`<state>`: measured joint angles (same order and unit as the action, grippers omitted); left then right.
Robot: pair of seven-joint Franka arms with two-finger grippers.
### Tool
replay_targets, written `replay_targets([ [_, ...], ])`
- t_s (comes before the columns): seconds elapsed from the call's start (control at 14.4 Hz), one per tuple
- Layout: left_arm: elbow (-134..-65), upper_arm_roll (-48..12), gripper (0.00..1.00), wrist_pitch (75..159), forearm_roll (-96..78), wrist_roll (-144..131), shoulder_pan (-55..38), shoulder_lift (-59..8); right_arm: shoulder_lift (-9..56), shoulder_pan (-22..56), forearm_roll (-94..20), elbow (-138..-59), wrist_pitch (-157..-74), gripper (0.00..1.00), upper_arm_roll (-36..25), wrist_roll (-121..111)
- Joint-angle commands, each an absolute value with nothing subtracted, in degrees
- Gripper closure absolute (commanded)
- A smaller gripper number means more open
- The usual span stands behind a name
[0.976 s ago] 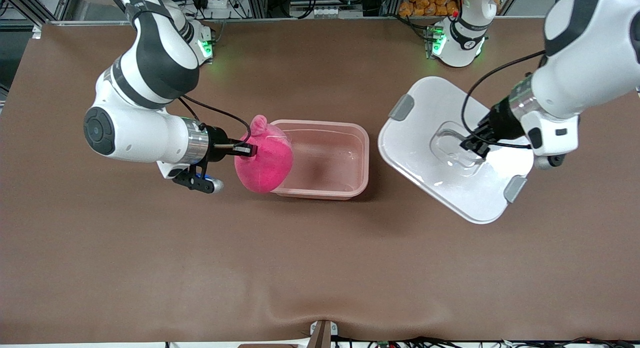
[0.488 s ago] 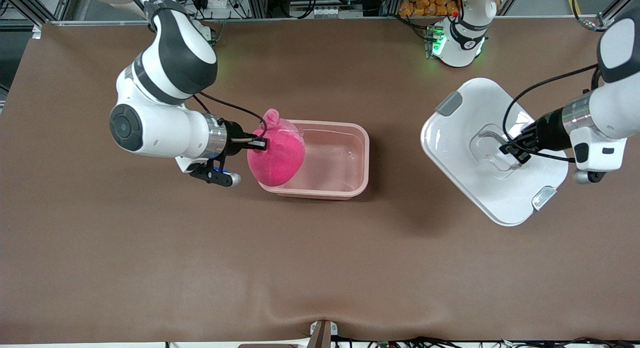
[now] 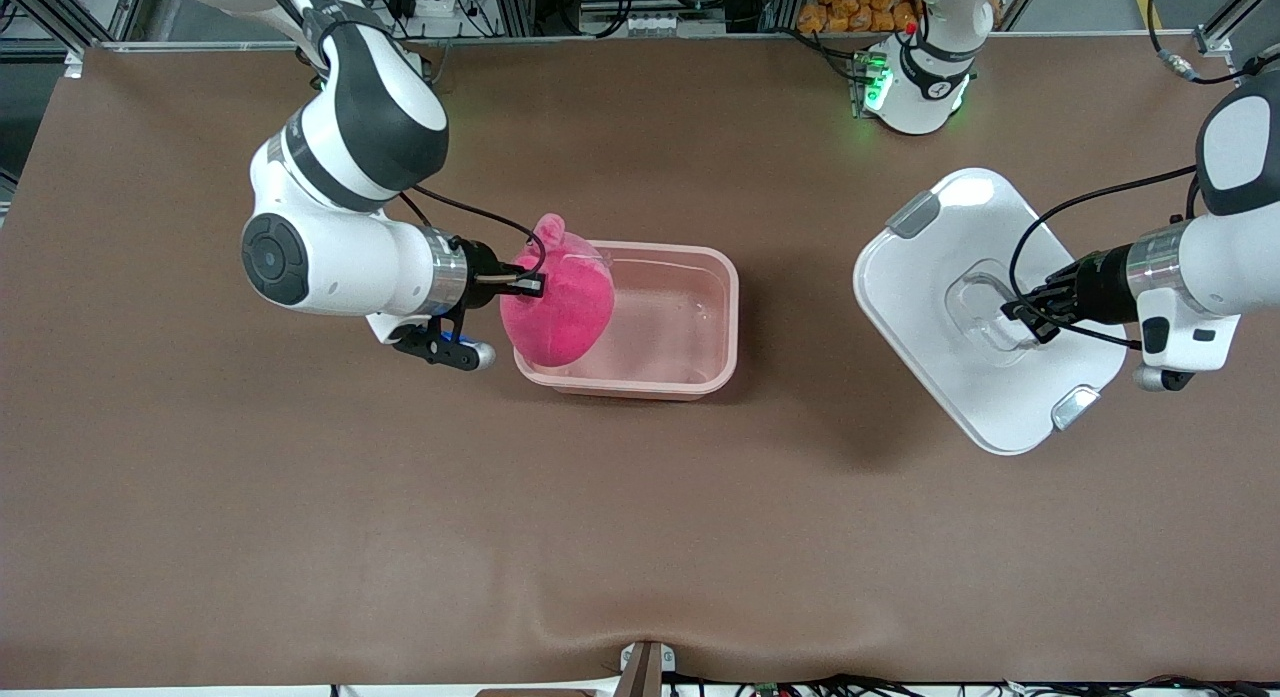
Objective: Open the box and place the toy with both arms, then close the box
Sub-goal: 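Move the pink toy over the open pink box with the right gripper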
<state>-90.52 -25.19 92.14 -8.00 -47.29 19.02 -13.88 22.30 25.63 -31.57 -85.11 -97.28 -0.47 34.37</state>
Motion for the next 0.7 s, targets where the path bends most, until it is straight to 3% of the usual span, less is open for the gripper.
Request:
replay_targets([
  [0.0,-90.53,-25.31,1.0,92.9,-8.35,-46.41,19.16,-13.8,22.58,26.37,-33.13,-85.69,-97.03,1.0,-0.88,35.16],
  [0.63,-90.7,-25.22,1.0,94.75,-4.4,-42.46,19.78,-16.87,23.73,26.54,-33.57,-85.87,-97.12,1.0,-0.88,35.16],
])
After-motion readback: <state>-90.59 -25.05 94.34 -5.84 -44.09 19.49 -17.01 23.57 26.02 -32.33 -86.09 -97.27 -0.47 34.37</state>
